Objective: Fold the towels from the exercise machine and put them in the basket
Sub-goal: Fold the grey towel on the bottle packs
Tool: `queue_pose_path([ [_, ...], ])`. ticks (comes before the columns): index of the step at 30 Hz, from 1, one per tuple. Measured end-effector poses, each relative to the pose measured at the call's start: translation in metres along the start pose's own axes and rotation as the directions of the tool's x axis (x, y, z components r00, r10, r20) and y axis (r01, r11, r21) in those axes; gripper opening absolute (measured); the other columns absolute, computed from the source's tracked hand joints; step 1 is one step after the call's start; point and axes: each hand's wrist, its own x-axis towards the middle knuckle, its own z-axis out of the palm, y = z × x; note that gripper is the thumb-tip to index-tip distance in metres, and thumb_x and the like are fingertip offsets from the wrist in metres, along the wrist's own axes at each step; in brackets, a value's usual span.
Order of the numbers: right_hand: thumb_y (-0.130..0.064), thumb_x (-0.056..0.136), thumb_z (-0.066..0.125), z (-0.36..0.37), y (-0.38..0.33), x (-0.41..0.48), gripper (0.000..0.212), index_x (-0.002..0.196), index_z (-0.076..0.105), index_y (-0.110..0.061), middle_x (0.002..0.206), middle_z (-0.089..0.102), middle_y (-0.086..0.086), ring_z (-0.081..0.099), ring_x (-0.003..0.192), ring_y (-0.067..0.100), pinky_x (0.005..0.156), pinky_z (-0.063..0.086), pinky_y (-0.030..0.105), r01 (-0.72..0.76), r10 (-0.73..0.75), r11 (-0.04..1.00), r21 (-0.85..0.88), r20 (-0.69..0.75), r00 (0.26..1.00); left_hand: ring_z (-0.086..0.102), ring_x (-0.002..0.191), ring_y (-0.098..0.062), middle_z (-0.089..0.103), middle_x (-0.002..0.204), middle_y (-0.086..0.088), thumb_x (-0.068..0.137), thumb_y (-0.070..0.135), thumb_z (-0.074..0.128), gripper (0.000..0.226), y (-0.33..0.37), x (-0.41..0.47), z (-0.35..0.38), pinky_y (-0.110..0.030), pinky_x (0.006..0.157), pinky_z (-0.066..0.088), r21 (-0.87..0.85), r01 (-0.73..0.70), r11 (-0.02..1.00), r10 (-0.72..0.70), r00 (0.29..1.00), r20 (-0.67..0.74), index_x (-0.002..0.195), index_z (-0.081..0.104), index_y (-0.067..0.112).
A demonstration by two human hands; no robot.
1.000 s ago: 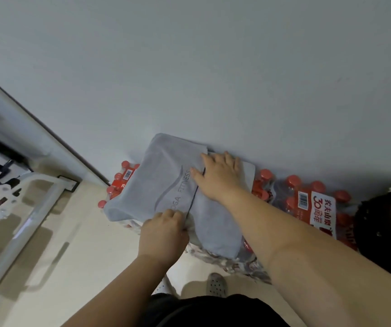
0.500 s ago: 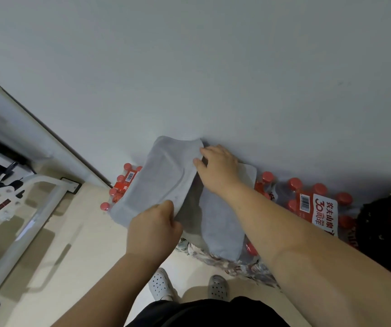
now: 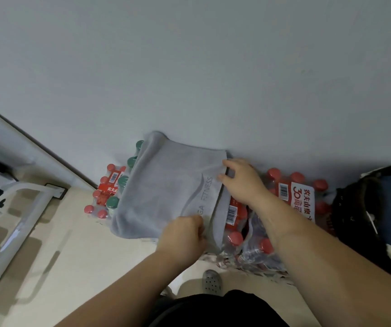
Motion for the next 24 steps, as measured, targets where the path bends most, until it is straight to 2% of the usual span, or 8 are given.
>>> queue_pose_path([
  [4,-0.026,0.097,0.061,-0.001,0.001,0.0,0.052,0.145,0.048,-0.012,0.152,0.041,0.004,0.04,0.138,0.021,0.109,0.027,0.024,0.001,-0.002,1.0,0.004,0.016,1.0,0.052,0.065,-0.023,0.053,0.066,0.004,0.072,0.02,0.057,0.01,0.0,0.001,-0.001,-0.027,0.054,0.034,-0.017,-0.013,1.0,0.012,1.0,-0.023,0.068,0.048,0.019],
  [8,-0.028,0.1,0.057,-0.013,-0.008,-0.003,0.048,0.145,0.049,-0.014,0.149,0.044,0.0,0.045,0.133,0.016,0.1,0.028,0.018,0.061,-0.061,0.998,0.015,-0.04,0.997,0.056,0.059,-0.012,0.058,0.064,0.005,0.068,0.017,0.064,0.008,0.006,-0.009,-0.017,-0.03,0.052,0.046,-0.155,-0.005,0.988,-0.007,0.997,-0.082,0.068,0.056,0.018],
  [13,-0.029,0.1,0.055,-0.029,-0.009,-0.01,0.043,0.142,0.054,-0.017,0.143,0.048,-0.003,0.049,0.126,0.013,0.098,0.03,0.018,0.123,-0.116,0.992,0.029,-0.179,0.977,0.056,0.057,-0.01,0.059,0.062,0.006,0.067,0.015,0.065,0.008,0.027,-0.02,-0.026,-0.019,0.048,0.04,-0.212,-0.074,0.975,0.047,0.99,-0.131,0.066,0.057,0.018],
  [15,-0.03,0.099,0.056,-0.027,-0.001,-0.011,0.046,0.143,0.052,-0.015,0.144,0.048,-0.001,0.049,0.128,0.016,0.1,0.032,0.02,0.094,-0.097,0.995,-0.025,-0.157,0.983,0.057,0.058,-0.009,0.059,0.063,0.007,0.069,0.015,0.063,0.005,0.033,-0.017,-0.018,-0.021,0.051,0.045,-0.209,-0.067,0.976,0.049,0.995,-0.09,0.069,0.058,0.018],
  [17,-0.034,0.098,0.057,-0.021,0.009,-0.01,0.052,0.144,0.049,-0.012,0.146,0.045,0.003,0.048,0.129,0.023,0.105,0.037,0.028,0.042,-0.048,0.992,-0.122,-0.05,0.998,0.062,0.063,-0.012,0.063,0.067,0.008,0.074,0.019,0.062,0.001,0.033,-0.01,-0.006,-0.029,0.061,0.053,-0.191,-0.062,0.98,0.06,0.998,-0.016,0.075,0.062,0.019],
  [20,-0.05,0.095,0.053,-0.006,0.018,-0.014,0.065,0.15,0.038,-0.017,0.15,0.036,0.005,0.037,0.133,0.031,0.11,0.037,0.044,-0.007,0.022,0.935,-0.356,0.038,0.999,0.063,0.074,-0.013,0.068,0.078,0.008,0.083,0.032,0.061,0.012,0.028,-0.004,0.005,-0.027,0.066,0.049,-0.169,-0.078,0.982,0.089,0.994,0.06,0.084,0.067,0.022],
  [22,-0.058,0.095,0.046,0.004,0.014,-0.019,0.067,0.151,0.033,-0.023,0.153,0.029,0.009,0.03,0.137,0.034,0.112,0.031,0.049,-0.021,-0.001,0.887,-0.462,-0.047,0.999,0.061,0.069,-0.01,0.066,0.072,0.009,0.087,0.03,0.059,0.011,0.022,-0.004,0.0,-0.025,0.063,0.044,-0.227,-0.088,0.97,0.095,0.995,0.02,0.083,0.067,0.024],
  [24,-0.06,0.095,0.041,0.015,0.003,-0.024,0.068,0.152,0.03,-0.025,0.16,0.019,0.011,0.02,0.143,0.036,0.115,0.021,0.051,0.018,-0.074,0.857,-0.514,-0.088,0.993,0.059,0.066,-0.007,0.064,0.07,0.01,0.089,0.027,0.06,0.01,0.011,-0.002,-0.011,-0.026,0.061,0.043,-0.247,-0.091,0.965,0.063,0.991,-0.119,0.082,0.067,0.025],
])
